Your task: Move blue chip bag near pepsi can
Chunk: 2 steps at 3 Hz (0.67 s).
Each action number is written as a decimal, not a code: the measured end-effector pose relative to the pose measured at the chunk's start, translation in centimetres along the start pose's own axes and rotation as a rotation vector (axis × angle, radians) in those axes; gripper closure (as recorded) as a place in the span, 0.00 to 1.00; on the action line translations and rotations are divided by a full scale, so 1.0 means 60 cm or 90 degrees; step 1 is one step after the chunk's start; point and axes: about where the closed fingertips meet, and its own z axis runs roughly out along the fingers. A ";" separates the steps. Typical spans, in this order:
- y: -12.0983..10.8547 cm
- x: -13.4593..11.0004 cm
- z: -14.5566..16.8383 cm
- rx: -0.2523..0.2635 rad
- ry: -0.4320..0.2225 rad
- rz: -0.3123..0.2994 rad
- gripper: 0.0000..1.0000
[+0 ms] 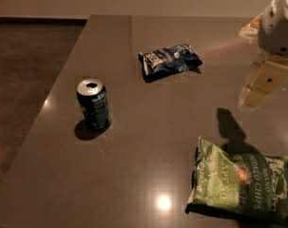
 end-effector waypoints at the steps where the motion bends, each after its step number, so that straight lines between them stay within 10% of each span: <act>1: -0.048 -0.016 0.048 -0.014 -0.028 0.008 0.00; 2: -0.096 -0.035 0.103 -0.025 -0.045 0.019 0.00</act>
Offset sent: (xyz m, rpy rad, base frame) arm 0.1420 0.0263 -0.0666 0.1319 0.0479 -0.0088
